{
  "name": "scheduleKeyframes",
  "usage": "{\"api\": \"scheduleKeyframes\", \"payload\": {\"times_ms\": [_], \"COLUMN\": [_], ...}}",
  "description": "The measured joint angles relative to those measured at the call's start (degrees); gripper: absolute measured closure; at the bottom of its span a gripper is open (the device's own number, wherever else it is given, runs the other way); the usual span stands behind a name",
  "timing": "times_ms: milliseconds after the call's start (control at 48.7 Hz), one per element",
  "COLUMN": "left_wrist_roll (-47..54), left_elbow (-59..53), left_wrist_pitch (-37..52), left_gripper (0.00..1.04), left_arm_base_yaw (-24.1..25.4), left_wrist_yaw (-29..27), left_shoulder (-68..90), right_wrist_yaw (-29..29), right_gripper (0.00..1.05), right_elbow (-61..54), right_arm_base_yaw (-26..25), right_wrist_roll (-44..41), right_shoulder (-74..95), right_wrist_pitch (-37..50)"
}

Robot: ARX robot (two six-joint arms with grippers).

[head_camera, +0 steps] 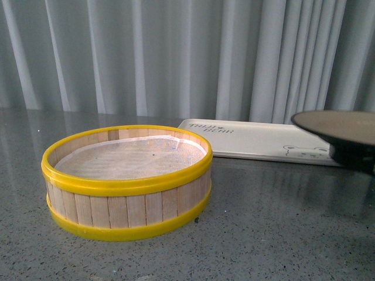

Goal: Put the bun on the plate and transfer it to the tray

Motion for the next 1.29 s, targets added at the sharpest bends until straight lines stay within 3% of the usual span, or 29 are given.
{"api": "scheduleKeyframes", "payload": {"times_ms": [472,760,1294], "left_wrist_roll": [0.0,0.0,0.0], "left_elbow": [0.0,0.0,0.0], "left_wrist_pitch": [0.0,0.0,0.0], "left_gripper": [0.07,0.07,0.07], "left_arm_base_yaw": [0.0,0.0,0.0], "left_wrist_yaw": [0.0,0.0,0.0], "left_shoulder": [0.0,0.0,0.0], "right_wrist_yaw": [-0.31,0.94,3.96], "right_gripper": [1.02,1.02,1.02], "right_elbow": [19.56,29.07,35.89], "right_arm_base_yaw": [0.0,1.73,4.72], "right_wrist_roll": [2.23,2.8,2.54], "right_shoulder": [26.16,37.55,47.43], "right_wrist_pitch": [11.61,11.74,12.94]}}
